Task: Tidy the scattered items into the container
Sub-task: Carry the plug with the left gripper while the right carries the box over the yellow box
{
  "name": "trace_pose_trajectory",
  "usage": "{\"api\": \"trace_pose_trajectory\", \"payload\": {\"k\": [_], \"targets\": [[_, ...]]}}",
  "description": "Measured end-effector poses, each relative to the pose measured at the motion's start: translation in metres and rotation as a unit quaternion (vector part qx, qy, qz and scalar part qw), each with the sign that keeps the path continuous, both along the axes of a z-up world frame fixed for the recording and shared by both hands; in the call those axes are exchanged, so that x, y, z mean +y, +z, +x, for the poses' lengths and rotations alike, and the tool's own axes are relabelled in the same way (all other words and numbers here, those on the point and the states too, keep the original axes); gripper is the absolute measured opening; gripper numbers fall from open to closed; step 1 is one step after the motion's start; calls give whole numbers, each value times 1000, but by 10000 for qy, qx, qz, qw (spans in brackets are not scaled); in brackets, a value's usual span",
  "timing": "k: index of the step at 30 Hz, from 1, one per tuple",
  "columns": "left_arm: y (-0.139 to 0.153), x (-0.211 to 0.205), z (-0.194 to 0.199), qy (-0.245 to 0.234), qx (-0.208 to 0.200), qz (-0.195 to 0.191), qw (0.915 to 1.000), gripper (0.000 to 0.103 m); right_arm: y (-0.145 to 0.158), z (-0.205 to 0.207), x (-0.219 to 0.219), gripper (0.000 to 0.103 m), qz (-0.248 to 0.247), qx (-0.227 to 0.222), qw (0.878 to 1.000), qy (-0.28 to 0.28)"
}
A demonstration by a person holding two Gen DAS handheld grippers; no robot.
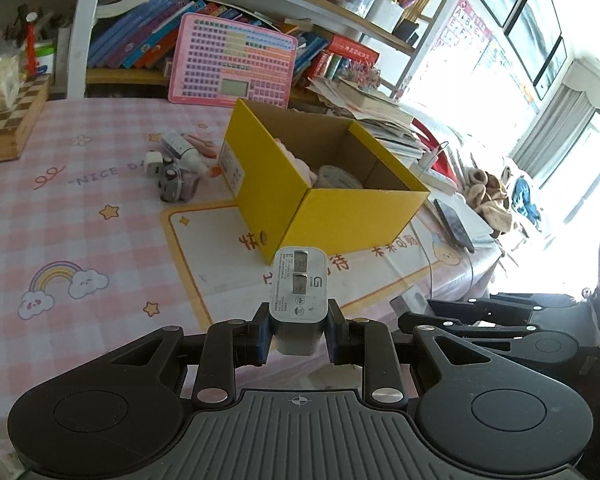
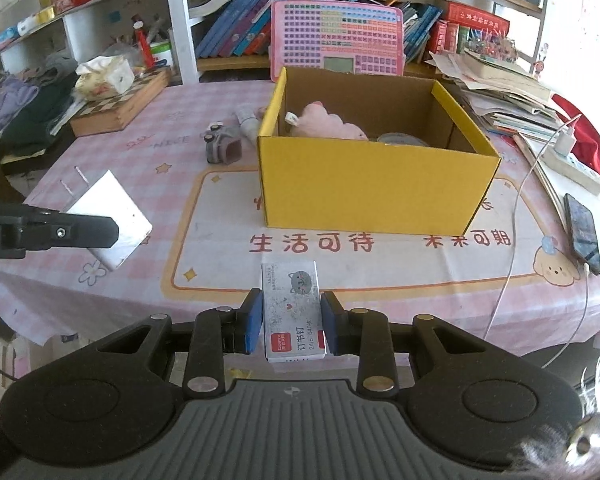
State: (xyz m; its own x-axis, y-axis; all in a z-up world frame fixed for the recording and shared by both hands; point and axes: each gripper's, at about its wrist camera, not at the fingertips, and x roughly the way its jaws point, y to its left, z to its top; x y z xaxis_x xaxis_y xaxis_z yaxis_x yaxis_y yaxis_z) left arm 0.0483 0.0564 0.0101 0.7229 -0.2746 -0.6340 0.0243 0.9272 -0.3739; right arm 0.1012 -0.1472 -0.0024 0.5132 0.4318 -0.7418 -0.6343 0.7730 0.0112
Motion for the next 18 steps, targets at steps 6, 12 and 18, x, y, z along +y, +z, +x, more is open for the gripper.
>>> {"api": "trace_pose_trajectory", "payload": {"k": [6, 12, 18], "targets": [[1, -2, 2, -52, -5, 8, 10000, 25, 0, -4, 3, 29, -26, -28, 10000, 88], [2, -9, 10, -183, -18, 2, 9998, 25, 1, 0, -3, 29, -32, -30, 10000, -48], [3, -20, 23, -421, -62, 3, 9991, 25, 4, 9, -15, 29, -31, -59, 9997, -242]]}}
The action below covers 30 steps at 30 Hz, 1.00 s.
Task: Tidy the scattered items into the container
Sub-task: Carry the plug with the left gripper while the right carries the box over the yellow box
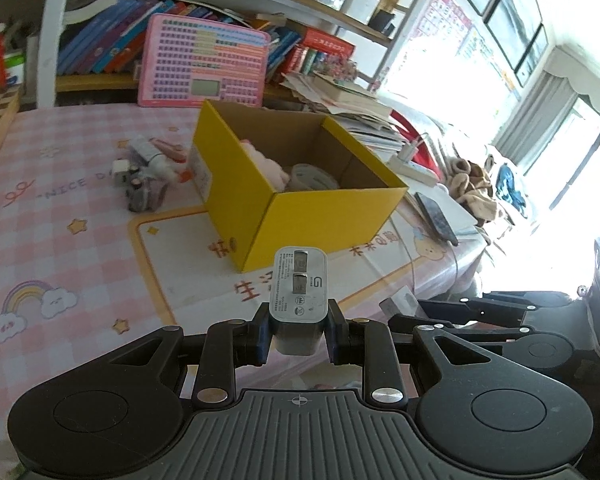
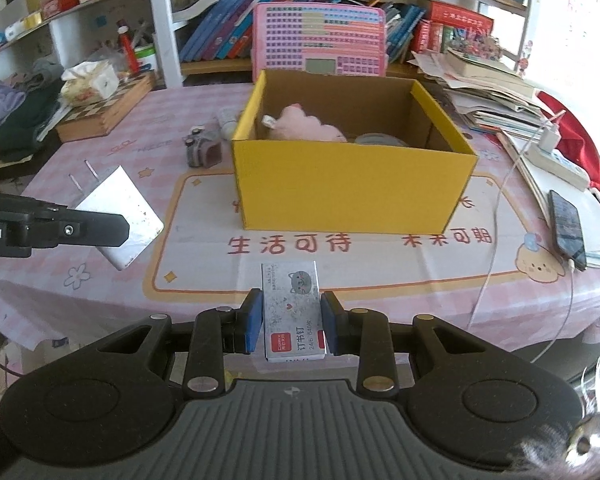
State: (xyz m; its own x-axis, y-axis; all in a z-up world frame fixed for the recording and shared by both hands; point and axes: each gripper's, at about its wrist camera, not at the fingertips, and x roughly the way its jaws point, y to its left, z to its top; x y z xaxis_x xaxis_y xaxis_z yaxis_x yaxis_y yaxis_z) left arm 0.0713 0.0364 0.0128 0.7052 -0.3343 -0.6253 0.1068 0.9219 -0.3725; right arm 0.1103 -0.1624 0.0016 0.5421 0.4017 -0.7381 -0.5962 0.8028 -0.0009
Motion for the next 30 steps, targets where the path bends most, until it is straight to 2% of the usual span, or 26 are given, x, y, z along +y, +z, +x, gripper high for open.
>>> {"api": "trace_pose_trajectory", "payload": {"k": [16, 30], "targets": [[4, -24, 46, -435, -130, 7, 9990, 25, 4, 34, -23, 29, 7, -47, 9992, -388], [23, -32, 91, -471, -422, 262, 9977, 25, 19, 88, -21, 29, 230, -185, 9989, -352]]}}
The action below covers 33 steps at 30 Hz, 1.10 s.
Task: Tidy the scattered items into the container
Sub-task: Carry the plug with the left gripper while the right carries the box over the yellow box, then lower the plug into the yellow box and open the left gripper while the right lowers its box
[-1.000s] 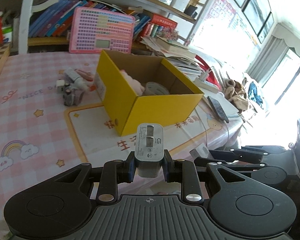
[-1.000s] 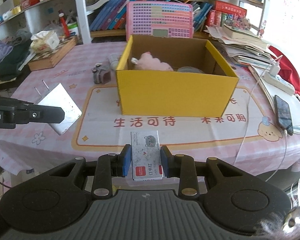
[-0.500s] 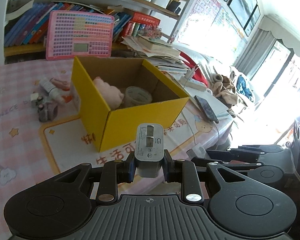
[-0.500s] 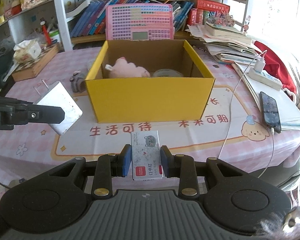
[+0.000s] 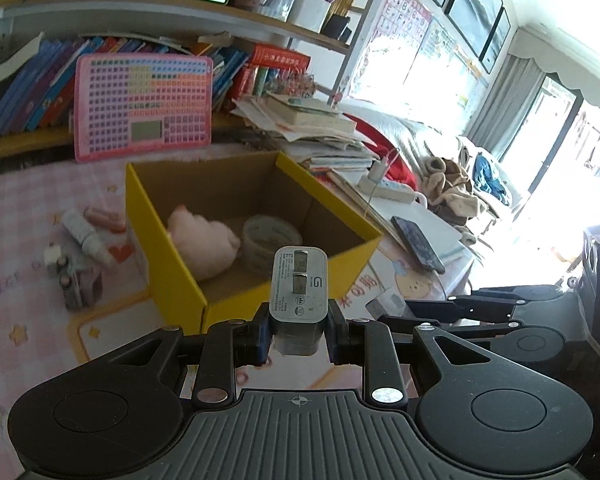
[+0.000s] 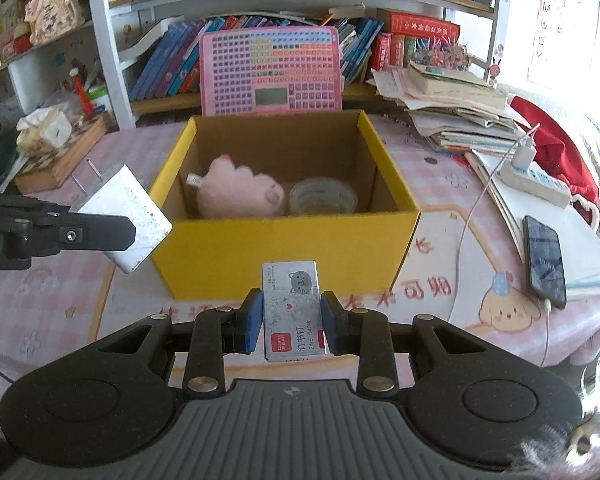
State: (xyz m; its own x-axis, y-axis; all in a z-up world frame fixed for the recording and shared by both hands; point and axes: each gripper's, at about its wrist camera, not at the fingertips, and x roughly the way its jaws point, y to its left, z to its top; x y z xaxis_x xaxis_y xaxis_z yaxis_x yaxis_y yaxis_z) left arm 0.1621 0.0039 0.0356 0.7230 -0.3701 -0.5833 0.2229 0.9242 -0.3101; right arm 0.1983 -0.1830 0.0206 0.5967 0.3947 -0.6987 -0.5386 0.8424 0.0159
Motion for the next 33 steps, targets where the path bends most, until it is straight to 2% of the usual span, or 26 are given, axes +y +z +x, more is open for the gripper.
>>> {"api": "trace_pose_trajectory", "payload": {"k": [10, 19, 25, 33], "targets": [[0, -2, 42, 50, 60, 118, 9999, 25, 12, 46, 3, 29, 212, -132, 9996, 91], [-5, -3, 78, 412, 215, 238, 9986, 25, 22, 99, 11, 29, 323, -253, 9982, 438], [-21, -8, 100, 631, 586, 404, 9955, 25, 7, 138, 31, 29, 200, -115, 9951, 960], [-39, -16, 121, 754, 1053, 672, 9893, 25, -25, 180, 70, 29, -431, 97, 9821, 1833]]}}
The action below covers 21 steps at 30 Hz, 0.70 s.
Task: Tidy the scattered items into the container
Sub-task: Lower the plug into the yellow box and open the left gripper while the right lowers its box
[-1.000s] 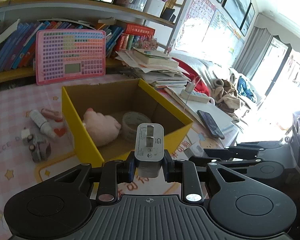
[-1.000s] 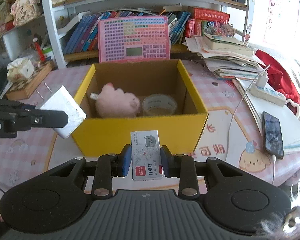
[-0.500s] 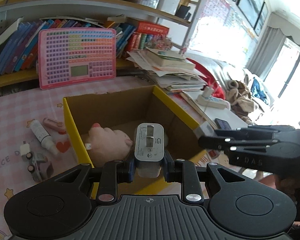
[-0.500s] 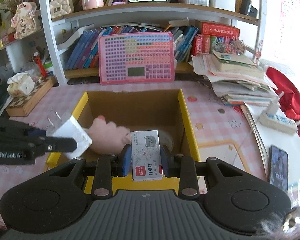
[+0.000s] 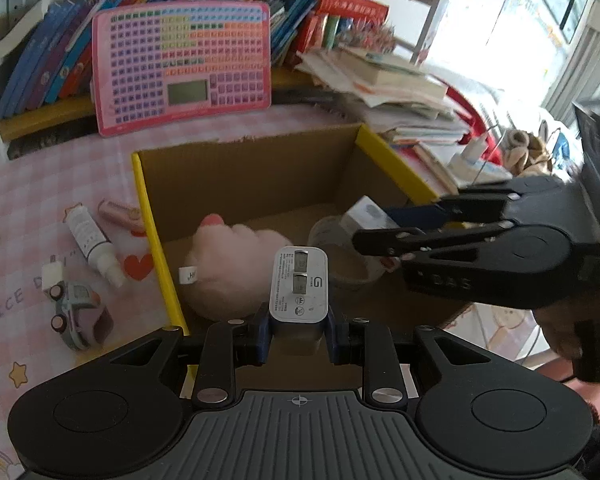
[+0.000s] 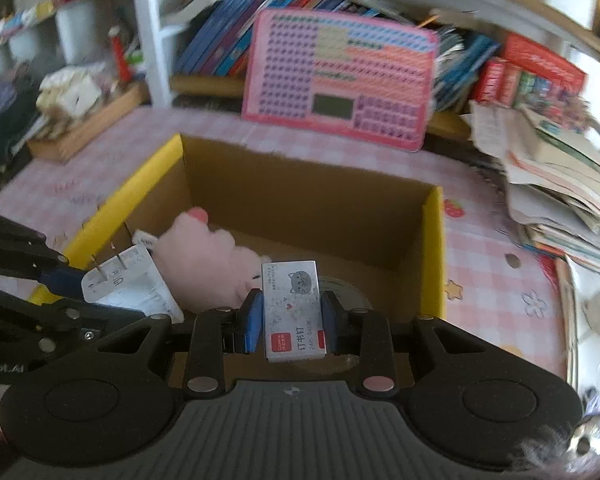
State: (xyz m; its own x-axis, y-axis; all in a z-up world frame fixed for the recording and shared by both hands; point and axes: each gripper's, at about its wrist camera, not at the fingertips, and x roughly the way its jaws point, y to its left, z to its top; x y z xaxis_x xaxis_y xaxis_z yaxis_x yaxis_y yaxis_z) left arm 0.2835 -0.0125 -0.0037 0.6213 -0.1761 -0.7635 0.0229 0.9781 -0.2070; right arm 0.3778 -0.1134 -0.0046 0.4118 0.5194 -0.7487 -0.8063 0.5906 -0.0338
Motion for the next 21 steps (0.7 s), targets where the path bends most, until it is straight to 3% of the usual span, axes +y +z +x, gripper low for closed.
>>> {"api": "trace_pose_trajectory", "payload": {"k": [8, 21], "targets": [[-6, -6, 10, 61, 103, 226, 9997, 25, -16, 16, 23, 29, -478, 67, 9970, 611], [-14, -17, 20, 0, 279, 386, 9989, 26, -33, 27, 28, 29, -770, 294, 9927, 880]]}}
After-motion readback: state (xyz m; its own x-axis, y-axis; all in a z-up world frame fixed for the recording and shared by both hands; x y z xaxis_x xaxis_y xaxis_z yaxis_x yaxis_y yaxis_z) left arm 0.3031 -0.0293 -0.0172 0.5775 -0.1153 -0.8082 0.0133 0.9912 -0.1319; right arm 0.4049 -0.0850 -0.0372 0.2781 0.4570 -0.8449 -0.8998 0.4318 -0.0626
